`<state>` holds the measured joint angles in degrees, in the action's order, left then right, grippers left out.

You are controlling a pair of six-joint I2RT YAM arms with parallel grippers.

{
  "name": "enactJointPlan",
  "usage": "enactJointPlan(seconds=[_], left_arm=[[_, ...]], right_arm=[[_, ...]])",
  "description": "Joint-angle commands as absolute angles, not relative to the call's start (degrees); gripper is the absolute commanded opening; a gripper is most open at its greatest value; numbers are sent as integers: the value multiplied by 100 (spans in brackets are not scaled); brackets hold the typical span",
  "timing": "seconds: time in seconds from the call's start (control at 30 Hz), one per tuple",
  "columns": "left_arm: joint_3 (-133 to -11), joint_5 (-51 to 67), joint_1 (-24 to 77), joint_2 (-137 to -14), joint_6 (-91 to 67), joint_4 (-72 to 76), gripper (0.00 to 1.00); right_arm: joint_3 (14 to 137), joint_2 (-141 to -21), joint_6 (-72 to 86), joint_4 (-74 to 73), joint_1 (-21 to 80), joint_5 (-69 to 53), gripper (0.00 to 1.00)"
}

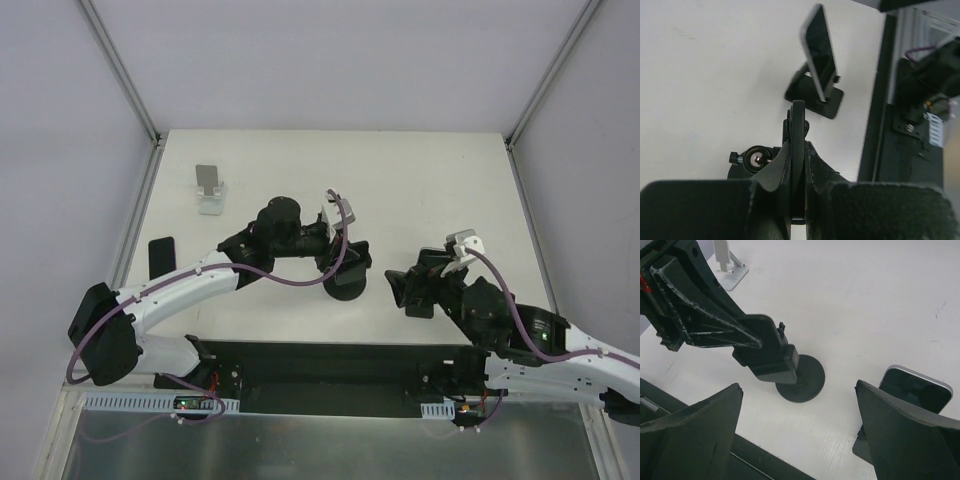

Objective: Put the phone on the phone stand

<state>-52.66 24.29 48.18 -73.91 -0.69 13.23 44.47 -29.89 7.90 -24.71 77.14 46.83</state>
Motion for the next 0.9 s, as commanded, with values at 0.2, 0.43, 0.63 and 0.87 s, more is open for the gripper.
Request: enactJointPlan(seconds=[0.2, 0.43, 0.63, 0.87], left_arm=[[-6240, 5423, 4878, -7690, 702, 773, 0], [-6750, 5010, 4878, -8279, 914, 773, 0], [-6970, 5019, 4878, -8613, 818, 817, 0], [-6618, 4896, 4869, -8640, 299, 1380, 0]], right_arm=[[4614, -3375, 518, -3023, 7128, 3111, 97], [4527, -2998, 580, -3041, 7128, 3409, 97], [4342, -2356, 659, -3094, 7128, 3753, 97], [4368, -2337, 642, -3146, 7119, 3832, 97]])
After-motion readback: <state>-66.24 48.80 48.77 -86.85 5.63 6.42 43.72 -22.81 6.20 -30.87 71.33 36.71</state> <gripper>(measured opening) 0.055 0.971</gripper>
